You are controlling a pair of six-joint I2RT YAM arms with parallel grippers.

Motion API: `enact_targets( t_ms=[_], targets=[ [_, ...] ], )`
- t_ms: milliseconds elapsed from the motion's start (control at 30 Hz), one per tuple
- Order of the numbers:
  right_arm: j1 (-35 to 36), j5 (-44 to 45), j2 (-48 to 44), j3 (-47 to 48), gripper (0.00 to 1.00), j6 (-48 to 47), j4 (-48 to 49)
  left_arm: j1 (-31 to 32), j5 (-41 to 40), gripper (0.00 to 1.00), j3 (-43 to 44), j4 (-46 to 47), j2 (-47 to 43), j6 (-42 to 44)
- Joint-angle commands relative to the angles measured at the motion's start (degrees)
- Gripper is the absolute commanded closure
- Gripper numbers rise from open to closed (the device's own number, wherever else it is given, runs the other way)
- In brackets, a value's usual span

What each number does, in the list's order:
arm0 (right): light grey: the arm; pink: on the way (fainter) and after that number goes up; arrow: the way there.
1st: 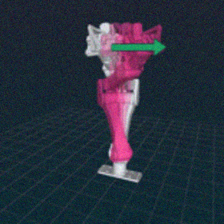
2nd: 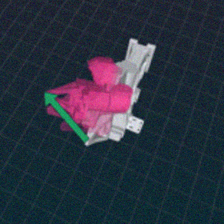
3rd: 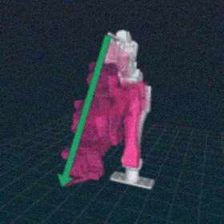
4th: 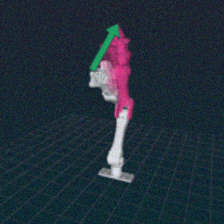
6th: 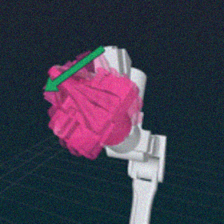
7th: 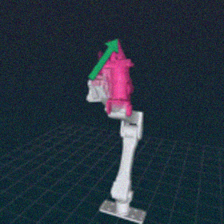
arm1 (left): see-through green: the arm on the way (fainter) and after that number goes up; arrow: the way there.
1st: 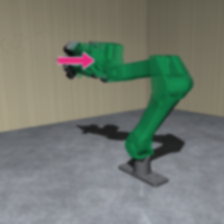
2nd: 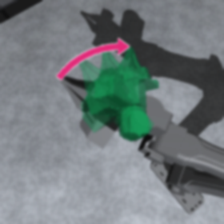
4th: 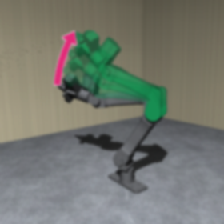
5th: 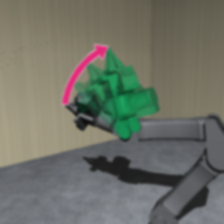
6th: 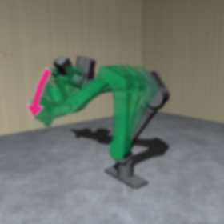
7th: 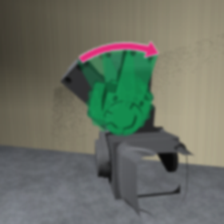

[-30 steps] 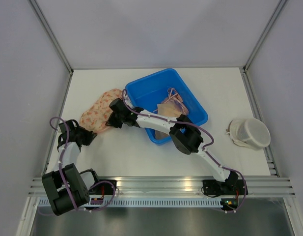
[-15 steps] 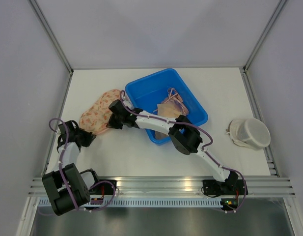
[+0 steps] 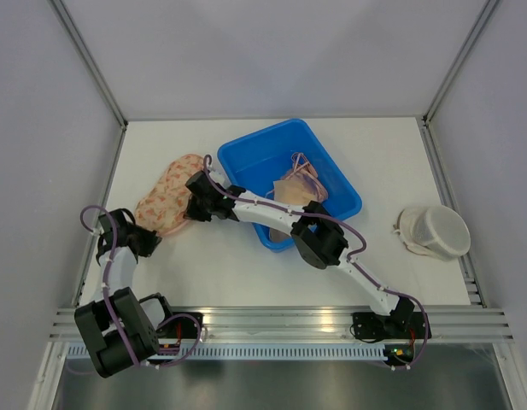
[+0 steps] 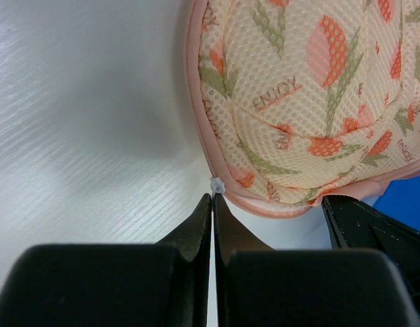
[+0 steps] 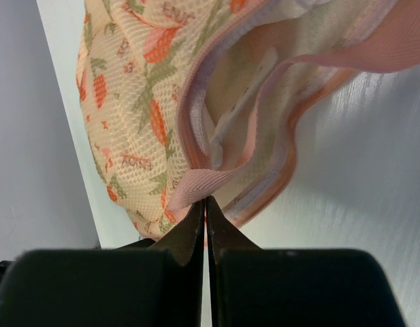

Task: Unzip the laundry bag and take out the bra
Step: Unzip the laundry bag at the center of the board.

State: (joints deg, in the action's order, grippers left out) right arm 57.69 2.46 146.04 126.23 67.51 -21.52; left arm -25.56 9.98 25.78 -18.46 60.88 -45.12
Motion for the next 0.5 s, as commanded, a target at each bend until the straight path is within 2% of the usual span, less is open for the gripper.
enact_targets(
  t_ms=[0,100,300,433,467],
  targets=[
    [-1.2,3.2,2.1,3.5,1.0,-2.3,-1.4,-0.7,-6.0,0.98,1.6,-3.9,-1.9,2.3],
    [-1.5,3.1,2.6,4.8,0.99,-3.5,-1.7,-0.6,-5.3,0.98,0.9,-3.3,-3.0,1.9],
    [-1.8,1.9,2.3,6.0,0.99,-5.0,-0.5,-0.6,5.6,0.98,-2.5,2.7,-4.0,0.3],
    [-1.6,-1.0,0.1,4.5,0.83,-4.2,0.7,-0.7,8.2,0.98,-4.7,5.4,-4.6,-0.3],
    [-1.6,-1.4,-1.1,2.7,0.75,-3.7,1.3,-0.6,8.7,0.98,-5.2,6.1,-4.7,-0.5]
  ],
)
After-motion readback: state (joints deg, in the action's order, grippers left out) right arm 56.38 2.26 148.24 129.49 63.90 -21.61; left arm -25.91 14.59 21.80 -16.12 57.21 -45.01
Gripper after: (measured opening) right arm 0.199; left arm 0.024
